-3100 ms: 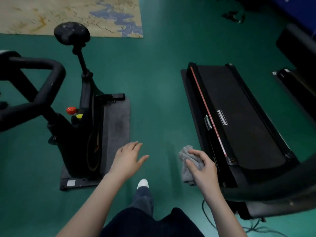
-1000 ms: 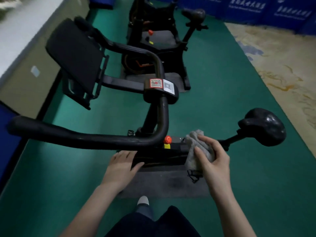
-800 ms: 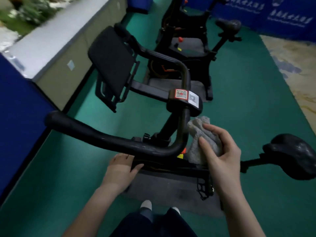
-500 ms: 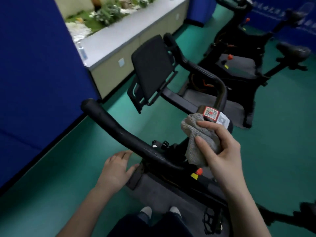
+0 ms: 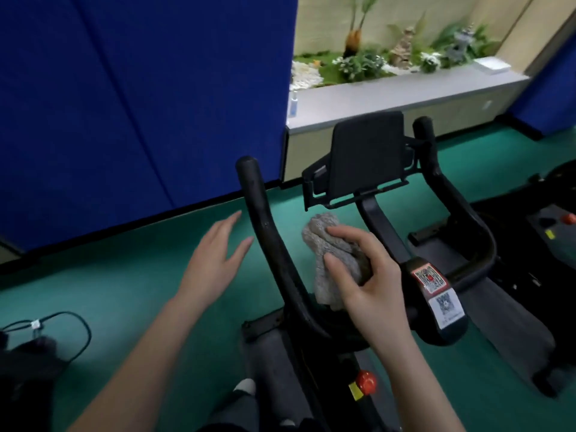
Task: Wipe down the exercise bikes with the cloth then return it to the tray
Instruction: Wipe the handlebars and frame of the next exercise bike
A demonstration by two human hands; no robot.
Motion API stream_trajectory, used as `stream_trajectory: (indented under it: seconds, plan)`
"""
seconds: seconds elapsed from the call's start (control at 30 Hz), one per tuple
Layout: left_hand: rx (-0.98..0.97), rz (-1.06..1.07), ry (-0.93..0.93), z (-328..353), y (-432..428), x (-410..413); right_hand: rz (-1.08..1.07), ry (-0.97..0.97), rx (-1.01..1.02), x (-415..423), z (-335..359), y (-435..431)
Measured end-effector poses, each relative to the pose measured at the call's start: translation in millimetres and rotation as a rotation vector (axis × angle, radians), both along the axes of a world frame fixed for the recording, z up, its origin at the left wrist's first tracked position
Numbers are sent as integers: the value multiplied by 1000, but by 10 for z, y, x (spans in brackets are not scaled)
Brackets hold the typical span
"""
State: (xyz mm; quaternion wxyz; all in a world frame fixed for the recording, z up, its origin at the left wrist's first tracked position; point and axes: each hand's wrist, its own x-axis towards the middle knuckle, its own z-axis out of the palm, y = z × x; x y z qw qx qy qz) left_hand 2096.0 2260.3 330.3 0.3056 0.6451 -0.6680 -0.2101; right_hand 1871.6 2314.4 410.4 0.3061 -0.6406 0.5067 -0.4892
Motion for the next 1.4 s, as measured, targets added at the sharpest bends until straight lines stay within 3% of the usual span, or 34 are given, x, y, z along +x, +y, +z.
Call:
stream_trajectory:
  seconds: [0.33,0.47,0.57,0.8,0.9,1.03,1.17,1.3,1.4]
  plan:
    - [-56,101,668,535,-334,-149,170,251,-274,759,511,-1123]
    - [-61,130,828,521,-392,-204,266,510,-162,1015,595,-1474]
    - [-50,129,879,497,-409,-188,311,656,-3,1075,591,-1573]
    - [-37,92,956,450,-433,-128,93,514,-155,1103,583,-1444]
    - [-16,70,986,449,-442,-91,102,567,-180,1242,499,-1501]
    - [18,10,1017,452,-450,-7,-128,542,-225,1245,169,-1168]
    - [59,-57,1008,457,-444,84,-248,477,-150,1123,-23,-867]
    - [55,-70,1042,472,-440,93,-309,374,-230,1181,107,-1033]
    - [60,-82,1044,461,-442,110,-274,391,-113,1225,9,-982]
